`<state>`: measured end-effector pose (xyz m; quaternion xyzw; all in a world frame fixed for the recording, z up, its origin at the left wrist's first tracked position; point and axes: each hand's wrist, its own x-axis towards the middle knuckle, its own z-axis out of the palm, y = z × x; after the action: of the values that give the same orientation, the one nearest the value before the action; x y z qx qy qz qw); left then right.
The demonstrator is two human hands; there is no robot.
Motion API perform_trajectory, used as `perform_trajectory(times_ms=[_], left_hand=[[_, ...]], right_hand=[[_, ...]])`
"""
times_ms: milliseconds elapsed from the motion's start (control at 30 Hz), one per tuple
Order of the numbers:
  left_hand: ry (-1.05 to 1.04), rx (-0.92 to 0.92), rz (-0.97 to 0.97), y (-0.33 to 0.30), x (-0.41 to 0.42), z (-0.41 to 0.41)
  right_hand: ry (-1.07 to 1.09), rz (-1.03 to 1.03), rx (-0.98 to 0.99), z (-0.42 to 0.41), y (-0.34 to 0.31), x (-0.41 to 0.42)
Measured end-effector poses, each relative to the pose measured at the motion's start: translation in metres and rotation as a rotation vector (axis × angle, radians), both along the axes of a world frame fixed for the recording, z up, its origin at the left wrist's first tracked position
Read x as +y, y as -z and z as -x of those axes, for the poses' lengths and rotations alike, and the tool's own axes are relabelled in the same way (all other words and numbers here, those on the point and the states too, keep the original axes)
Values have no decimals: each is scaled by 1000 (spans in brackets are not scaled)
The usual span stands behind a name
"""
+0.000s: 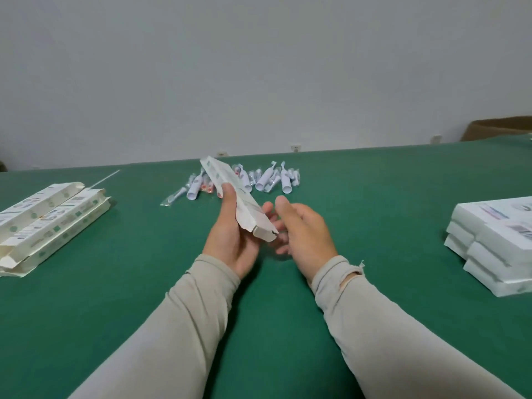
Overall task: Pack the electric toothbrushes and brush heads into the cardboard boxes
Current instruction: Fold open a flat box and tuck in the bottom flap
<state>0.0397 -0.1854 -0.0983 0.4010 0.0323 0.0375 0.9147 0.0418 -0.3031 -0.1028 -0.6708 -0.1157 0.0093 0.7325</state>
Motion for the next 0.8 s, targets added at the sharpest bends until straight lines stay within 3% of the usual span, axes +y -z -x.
perform_trajectory(times_ms=[100, 200, 367, 433, 500, 567, 667, 733, 800], left_hand=[[-37, -46, -125, 2, 1, 3], [-55, -21, -141, 1, -6, 5], [37, -53, -21, 1, 2, 2], [59, -38, 59, 0, 6, 4], [51, -21, 92, -2, 4, 6], [12, 22, 131, -4, 2, 6], [-103, 58, 153, -6, 8, 2], [-125, 83, 144, -5, 13, 2], [-119, 112, 142, -5, 14, 3]], right_hand=[[-123, 120, -47, 0, 2, 5], [-31, 279, -163, -1, 4, 1], [-308, -258, 256, 5, -8, -12], [-438, -308, 378, 9, -11, -13], [-458, -185, 407, 13, -11, -9], [-300, 32, 309, 13, -5, -5], [26, 277, -49, 8, 2, -3], [116, 298, -243, 5, 4, -5], [88, 282, -314, 4, 5, -6]])
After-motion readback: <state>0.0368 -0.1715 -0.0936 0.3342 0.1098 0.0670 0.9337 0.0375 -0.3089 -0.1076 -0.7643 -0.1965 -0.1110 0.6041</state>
